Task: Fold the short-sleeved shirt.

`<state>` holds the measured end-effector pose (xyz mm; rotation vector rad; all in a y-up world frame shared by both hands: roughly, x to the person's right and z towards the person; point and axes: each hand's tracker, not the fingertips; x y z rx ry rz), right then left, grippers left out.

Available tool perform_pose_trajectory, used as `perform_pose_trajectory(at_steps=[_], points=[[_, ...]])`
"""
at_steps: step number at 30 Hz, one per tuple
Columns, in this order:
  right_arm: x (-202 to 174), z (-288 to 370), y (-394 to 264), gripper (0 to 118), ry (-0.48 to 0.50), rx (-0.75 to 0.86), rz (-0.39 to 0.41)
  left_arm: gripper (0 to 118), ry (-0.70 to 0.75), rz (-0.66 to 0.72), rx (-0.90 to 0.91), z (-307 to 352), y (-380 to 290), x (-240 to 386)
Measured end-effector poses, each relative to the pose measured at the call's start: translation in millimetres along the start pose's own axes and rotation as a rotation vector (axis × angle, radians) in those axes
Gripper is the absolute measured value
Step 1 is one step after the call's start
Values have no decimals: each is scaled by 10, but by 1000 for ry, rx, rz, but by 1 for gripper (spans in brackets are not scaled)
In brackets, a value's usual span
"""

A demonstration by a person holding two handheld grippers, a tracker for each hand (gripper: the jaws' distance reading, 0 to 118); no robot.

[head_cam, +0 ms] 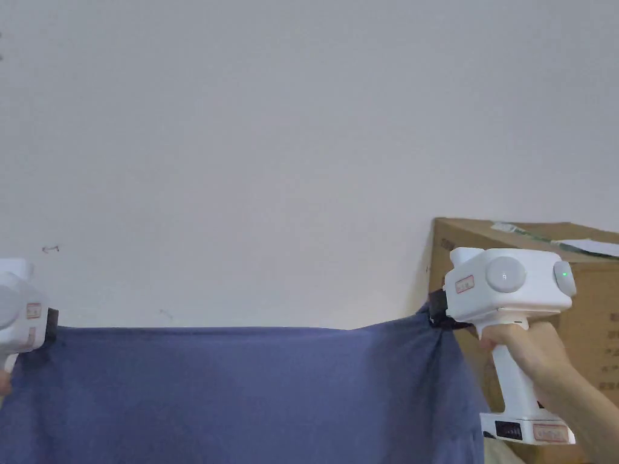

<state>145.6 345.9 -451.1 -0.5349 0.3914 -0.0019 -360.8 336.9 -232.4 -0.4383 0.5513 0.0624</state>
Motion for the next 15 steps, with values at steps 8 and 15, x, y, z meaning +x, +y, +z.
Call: perform_pose_trajectory(at_steps=[8, 15], points=[[-125, 205, 1249, 1, -36, 166, -32, 1, 31, 10, 156, 86, 1219, 112], [-425, 578, 2031, 1, -132, 312, 46, 1, 74, 32, 281, 140, 1979, 106]])
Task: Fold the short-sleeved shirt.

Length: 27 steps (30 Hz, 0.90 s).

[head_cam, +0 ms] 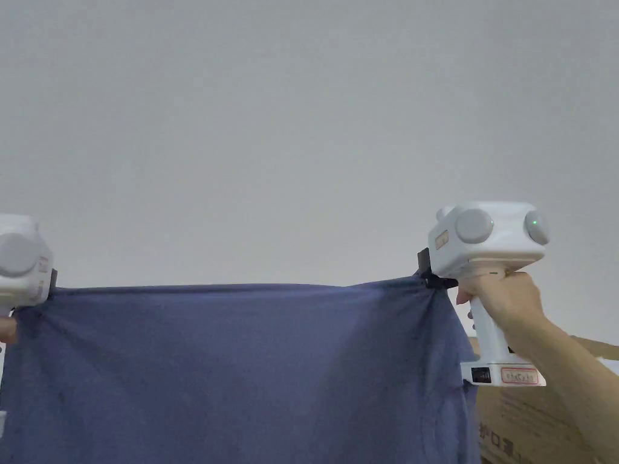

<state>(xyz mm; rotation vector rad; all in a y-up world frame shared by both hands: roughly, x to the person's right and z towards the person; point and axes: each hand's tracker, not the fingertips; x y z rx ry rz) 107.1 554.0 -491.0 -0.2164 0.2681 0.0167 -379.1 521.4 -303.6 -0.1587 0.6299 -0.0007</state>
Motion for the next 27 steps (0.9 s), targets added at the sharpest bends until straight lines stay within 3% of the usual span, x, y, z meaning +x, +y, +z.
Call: perform_pose_trajectory(at_steps=[5, 10, 20, 27], points=[[-99, 99, -37, 1, 23, 9, -7, 1, 24, -14, 2, -119, -91, 16], [-102, -249, -606, 1, 27, -126, -15, 1, 23, -98, -122, -457, -726, 97], [-137, -1675, -2861, 1, -16, -537, 23, 1, 9, -179, -494, -1310, -3275, 544], [-59, -2243, -4481, 1, -40, -814, -27, 1, -22, -275, -775, -1685, -4924, 695]])
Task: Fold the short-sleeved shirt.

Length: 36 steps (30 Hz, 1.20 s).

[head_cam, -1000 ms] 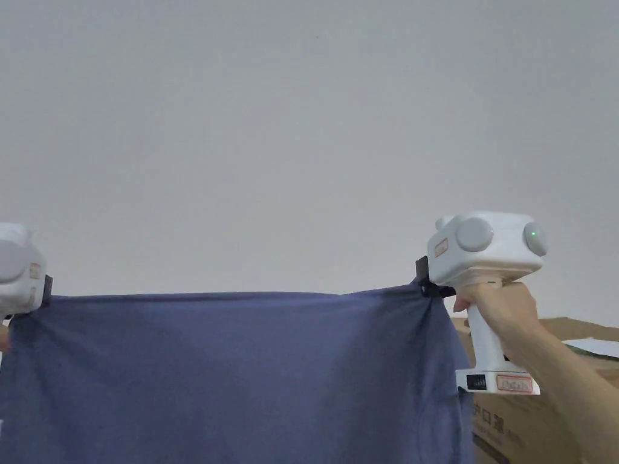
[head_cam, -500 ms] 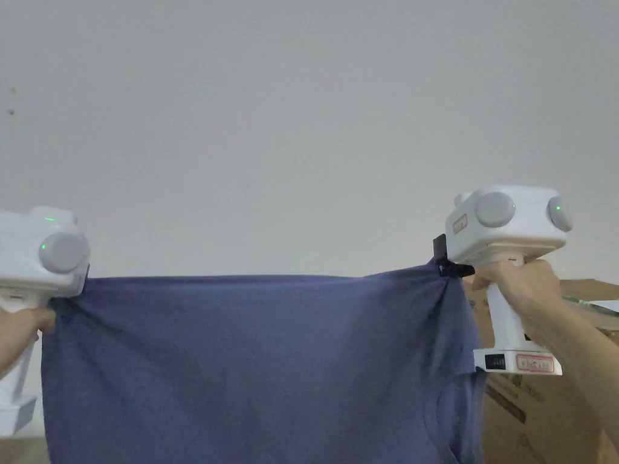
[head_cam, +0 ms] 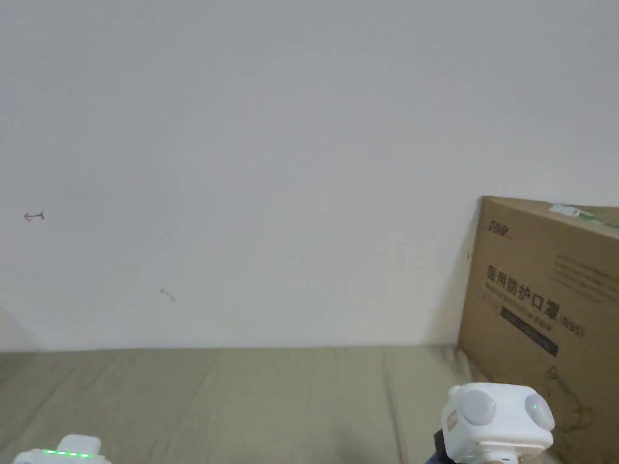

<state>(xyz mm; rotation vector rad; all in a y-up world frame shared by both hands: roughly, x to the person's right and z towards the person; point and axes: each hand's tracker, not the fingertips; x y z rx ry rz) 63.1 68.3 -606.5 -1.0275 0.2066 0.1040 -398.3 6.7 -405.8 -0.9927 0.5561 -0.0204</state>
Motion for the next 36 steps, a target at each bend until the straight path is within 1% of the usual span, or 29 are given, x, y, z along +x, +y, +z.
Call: perform_pose_trajectory(at_steps=[2, 3, 6, 9, 13, 14, 19, 21, 26, 29, 30, 34, 36], points=[[5, -214, -183, 1, -18, -48, 12, 1, -5, 9, -16, -137, -189, -8], [17, -283, -288, 1, -8, -55, 19, 1, -20, 18, -32, -161, -257, -48], [50, -295, -477, 1, 1, -61, 16, 1, -42, 61, -27, -110, -421, -190], [86, -114, -661, 1, 22, -53, -2, 1, -64, 95, -7, 85, -539, -309], [138, 321, -982, 1, 41, -17, 0, 1, -76, 101, 22, 581, -815, -424], [158, 451, -1106, 1, 48, -9, -7, 1, -84, 106, 46, 732, -929, -464], [334, 1027, -1844, 1, 51, 22, 28, 1, -93, 88, 75, 1324, -1616, -606], [421, 1193, -2254, 1, 77, 20, 27, 1, -96, 92, 78, 1491, -1990, -670], [564, 1485, -3169, 1, 80, -11, 0, 1, -101, 67, 61, 1866, -2850, -735], [599, 1662, -3641, 1, 73, -12, 39, 1, -105, 58, 54, 2074, -3304, -772], [614, 1730, -3797, 1, 71, -11, 39, 1, -103, 57, 67, 2139, -3459, -783], [695, 1870, -4216, 1, 97, -12, -6, 1, -98, 61, 56, 2275, -3871, -855], [737, 1910, -4363, 1, 105, -18, -11, 1, -113, 96, 51, 2334, -4024, -914]])
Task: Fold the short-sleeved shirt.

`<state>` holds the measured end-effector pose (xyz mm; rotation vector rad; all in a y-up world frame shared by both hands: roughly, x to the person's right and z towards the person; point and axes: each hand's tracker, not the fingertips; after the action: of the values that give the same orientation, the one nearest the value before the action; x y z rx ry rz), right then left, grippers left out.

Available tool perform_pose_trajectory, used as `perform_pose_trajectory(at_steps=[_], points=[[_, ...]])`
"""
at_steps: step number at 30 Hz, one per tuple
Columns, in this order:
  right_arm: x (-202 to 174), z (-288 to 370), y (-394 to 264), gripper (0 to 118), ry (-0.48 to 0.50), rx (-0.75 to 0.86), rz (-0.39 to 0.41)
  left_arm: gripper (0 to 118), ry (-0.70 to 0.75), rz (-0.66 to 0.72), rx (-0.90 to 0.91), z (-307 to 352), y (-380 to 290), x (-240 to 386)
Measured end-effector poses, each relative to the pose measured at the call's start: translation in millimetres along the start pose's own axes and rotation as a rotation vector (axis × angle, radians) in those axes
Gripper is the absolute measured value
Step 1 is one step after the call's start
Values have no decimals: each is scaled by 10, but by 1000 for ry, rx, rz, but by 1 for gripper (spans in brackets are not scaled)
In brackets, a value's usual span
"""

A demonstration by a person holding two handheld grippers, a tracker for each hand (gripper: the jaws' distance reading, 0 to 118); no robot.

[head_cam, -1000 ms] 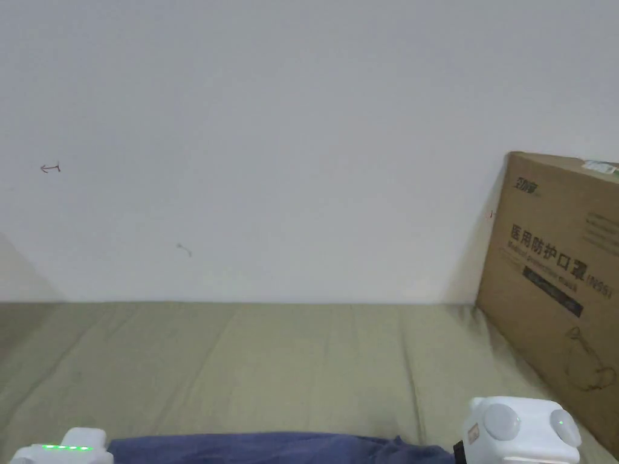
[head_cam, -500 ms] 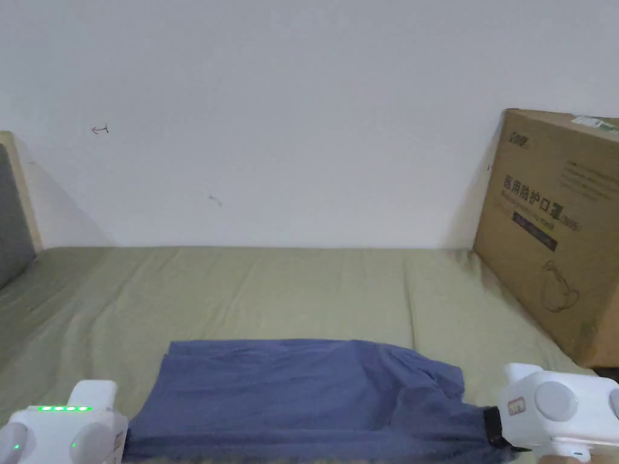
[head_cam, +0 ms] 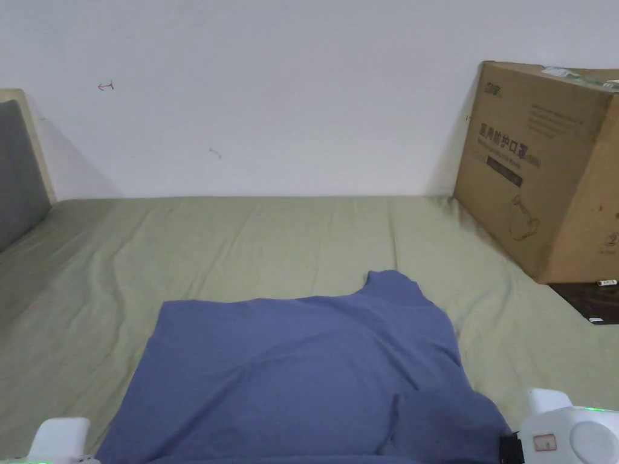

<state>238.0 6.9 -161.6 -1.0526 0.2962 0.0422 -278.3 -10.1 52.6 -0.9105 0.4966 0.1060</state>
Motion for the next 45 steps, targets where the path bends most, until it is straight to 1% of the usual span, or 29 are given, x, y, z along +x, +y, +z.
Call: perform_pose_trajectory(at_steps=[3, 7, 8, 9, 10, 11, 12, 13, 15, 17, 18, 19, 20, 21, 23, 26, 27, 28, 29, 30, 31, 34, 36, 37, 38, 39, 40, 42, 45], points=[[40, 32, -133, 1, 20, -4, -23, 1, 10, 9, 2, 68, -84, -15], [20, 25, -213, 1, 14, -8, -5, 4, 16, -5, 28, 104, -135, 0], [17, 31, -220, 1, 15, -3, 2, 11, 17, -3, 26, 115, -138, 2], [15, 37, -219, 2, 12, 4, 9, 28, 28, 11, 21, 137, -155, -3], [9, 47, -215, 10, 5, 6, 13, 50, 28, 17, 16, 151, -165, -14], [-45, 88, -219, 34, -28, 1, 21, 73, 15, 32, 15, 184, -186, -48], [-48, 108, -215, 55, -46, 3, 35, 83, 3, 49, 16, 217, -199, -72], [-47, 141, -217, 63, -55, 11, 48, 88, -6, 63, 12, 245, -207, -101], [-72, 238, -203, 63, -46, 30, 63, 91, -18, 91, 23, 343, -229, -144], [-97, 330, -207, 62, -11, 53, 67, 88, -34, 118, 39, 436, -272, -194], [-114, 381, -227, 59, 13, 75, 66, 77, -52, 137, 50, 488, -311, -214], [-163, 442, -257, 46, 30, 94, 67, 51, -76, 152, 59, 535, -345, -223], [-189, 477, -287, 5, 50, 107, 69, 5, -103, 156, 52, 575, -386, -228], [-209, 468, -321, 0, 59, 101, 74, 0, -111, 158, 37, 546, -435, -254], [-241, 421, -371, 0, 109, 52, 92, 0, -125, 159, 9, 521, -519, -262], [-297, 293, -439, 0, 54, 19, 112, 1, -117, 155, 3, 423, -587, -292], [-299, 255, -437, 0, 51, 12, 109, 13, -110, 153, 7, 403, -574, -307], [-293, 238, -442, 0, 54, 11, 101, 39, -101, 161, 9, 382, -546, -325], [-283, 222, -444, 0, 63, 5, 85, 77, -100, 169, 3, 373, -506, -338], [-273, 210, -433, 0, 76, -4, 65, 95, -109, 182, -2, 332, -468, -360], [-262, 198, -422, 0, 85, -8, 55, 100, -118, 194, -2, 277, -431, -377], [-265, 160, -403, 0, 77, -16, 48, 96, -148, 202, -7, 128, -289, -358], [-236, 124, -397, 0, 76, -22, 36, 85, -180, 193, -44, -78, -241, -320], [-227, 110, -401, 0, 80, -29, 26, 85, -193, 188, -95, -131, -233, -263], [-220, 100, -406, 0, 84, -37, 17, 57, -199, 178, -144, -201, -237, -228], [-192, 91, -414, 0, 86, -42, 9, 8, -209, 136, -201, -287, -261, -166], [-186, 99, -421, 0, 85, -43, 6, 0, -174, 104, -205, -285, -276, -143], [-173, 140, -436, 0, 83, -37, 10, 0, -170, 30, -147, -210, -265, -121], [-126, 169, -402, 0, 80, -22, 20, 0, -192, 158, -141, -174, -225, -271]])
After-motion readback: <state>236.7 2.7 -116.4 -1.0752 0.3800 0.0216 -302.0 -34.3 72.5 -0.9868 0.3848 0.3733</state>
